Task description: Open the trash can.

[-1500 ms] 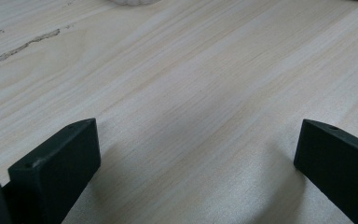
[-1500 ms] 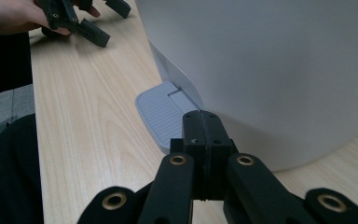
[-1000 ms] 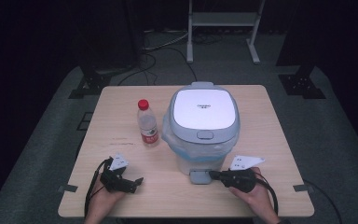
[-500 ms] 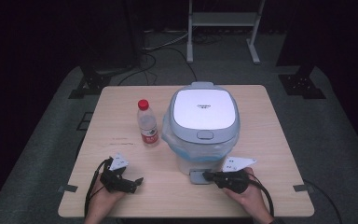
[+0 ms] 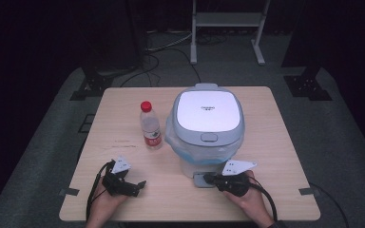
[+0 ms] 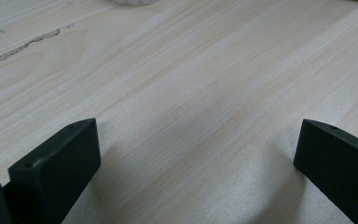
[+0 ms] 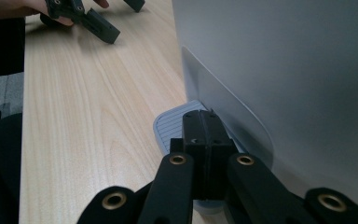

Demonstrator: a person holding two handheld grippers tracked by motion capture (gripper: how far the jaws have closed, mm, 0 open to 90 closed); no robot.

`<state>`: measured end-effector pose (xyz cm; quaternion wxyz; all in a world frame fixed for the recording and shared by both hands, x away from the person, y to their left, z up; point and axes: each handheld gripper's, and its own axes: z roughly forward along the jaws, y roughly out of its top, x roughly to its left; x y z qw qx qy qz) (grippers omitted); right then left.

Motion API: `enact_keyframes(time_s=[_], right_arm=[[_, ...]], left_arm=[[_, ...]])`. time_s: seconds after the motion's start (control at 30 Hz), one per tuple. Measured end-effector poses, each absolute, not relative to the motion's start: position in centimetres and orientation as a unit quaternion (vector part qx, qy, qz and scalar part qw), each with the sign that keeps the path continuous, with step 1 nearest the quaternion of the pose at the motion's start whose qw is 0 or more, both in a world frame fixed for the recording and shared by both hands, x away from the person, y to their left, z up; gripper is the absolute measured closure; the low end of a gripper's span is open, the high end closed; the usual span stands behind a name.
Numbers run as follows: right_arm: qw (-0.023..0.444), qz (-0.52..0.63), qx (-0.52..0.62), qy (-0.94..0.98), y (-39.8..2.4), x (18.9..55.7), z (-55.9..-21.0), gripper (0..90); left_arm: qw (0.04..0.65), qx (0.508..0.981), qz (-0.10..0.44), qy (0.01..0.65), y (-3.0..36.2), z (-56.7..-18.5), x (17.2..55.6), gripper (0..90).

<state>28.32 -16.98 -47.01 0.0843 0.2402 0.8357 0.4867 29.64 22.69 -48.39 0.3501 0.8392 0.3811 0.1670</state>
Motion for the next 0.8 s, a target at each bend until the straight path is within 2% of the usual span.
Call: enact_keyframes(time_s=[0.3,0.8], right_arm=[[0.099,0.482,0.231,0.840,-16.78,28.30,-47.28,89.9],[0.097,0.486,0.233,0.837,-16.80,28.28,-47.65,90.0]], left_arm=[[0.349,0.839,0.168,0.381,22.70,-48.38,29.62,0.0],[0.349,0.838,0.168,0.383,22.68,-48.39,29.58,0.0]])
